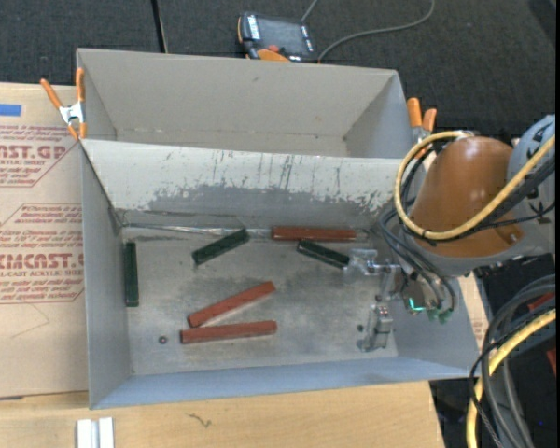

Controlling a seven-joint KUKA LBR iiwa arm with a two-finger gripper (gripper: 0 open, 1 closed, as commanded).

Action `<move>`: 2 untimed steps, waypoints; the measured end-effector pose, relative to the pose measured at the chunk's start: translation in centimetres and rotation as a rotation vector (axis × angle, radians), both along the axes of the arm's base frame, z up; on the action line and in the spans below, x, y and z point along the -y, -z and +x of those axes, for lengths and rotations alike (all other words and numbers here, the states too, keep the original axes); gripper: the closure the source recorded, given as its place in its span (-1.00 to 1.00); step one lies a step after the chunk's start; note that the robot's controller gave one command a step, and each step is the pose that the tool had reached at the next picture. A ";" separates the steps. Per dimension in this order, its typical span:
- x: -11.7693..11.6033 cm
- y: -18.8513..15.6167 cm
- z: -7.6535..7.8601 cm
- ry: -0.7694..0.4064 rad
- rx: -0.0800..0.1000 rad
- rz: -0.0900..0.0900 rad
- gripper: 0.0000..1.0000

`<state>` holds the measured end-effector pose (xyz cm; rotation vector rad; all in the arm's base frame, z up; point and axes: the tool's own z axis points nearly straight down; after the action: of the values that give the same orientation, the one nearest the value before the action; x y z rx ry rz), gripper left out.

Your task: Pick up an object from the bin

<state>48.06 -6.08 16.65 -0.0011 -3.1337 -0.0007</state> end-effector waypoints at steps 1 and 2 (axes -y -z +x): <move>0.7 9.9 11.5 -0.038 0.018 -0.002 -1.00; -0.3 6.6 11.3 0.125 0.012 0.001 -1.00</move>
Offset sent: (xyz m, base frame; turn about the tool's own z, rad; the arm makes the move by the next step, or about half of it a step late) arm 0.1123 -0.0073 -0.0965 -0.0391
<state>59.39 -5.76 10.06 -0.1972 -3.1400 -0.0024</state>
